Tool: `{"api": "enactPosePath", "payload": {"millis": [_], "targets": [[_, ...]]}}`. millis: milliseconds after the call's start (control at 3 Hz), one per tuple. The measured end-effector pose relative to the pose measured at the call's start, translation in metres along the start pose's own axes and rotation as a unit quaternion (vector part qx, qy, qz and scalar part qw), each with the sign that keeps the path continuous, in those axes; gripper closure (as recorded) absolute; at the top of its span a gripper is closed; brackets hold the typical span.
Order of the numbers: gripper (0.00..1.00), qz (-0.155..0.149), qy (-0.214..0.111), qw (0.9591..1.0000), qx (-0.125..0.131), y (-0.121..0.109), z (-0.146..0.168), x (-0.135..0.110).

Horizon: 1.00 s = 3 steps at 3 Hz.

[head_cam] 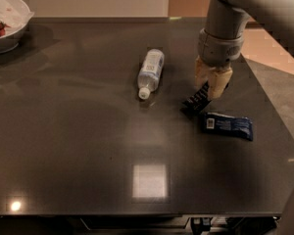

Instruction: Move rxbar chocolate near rxbar blueberry

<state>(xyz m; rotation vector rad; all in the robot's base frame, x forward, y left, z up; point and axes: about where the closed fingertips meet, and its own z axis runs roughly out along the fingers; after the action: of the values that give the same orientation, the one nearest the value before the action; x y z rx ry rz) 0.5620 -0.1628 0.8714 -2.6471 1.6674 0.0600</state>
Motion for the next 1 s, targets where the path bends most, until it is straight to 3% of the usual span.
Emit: {"api": "enactPosePath", "payload": {"millis": [667,1000], "targets": [[0.12,-0.001,0.002,0.9994,0.033,-0.019,0.002,0.001],[0.0,-0.001,0.002,0.9991,0.043,-0.024,0.003,0.001]]}}
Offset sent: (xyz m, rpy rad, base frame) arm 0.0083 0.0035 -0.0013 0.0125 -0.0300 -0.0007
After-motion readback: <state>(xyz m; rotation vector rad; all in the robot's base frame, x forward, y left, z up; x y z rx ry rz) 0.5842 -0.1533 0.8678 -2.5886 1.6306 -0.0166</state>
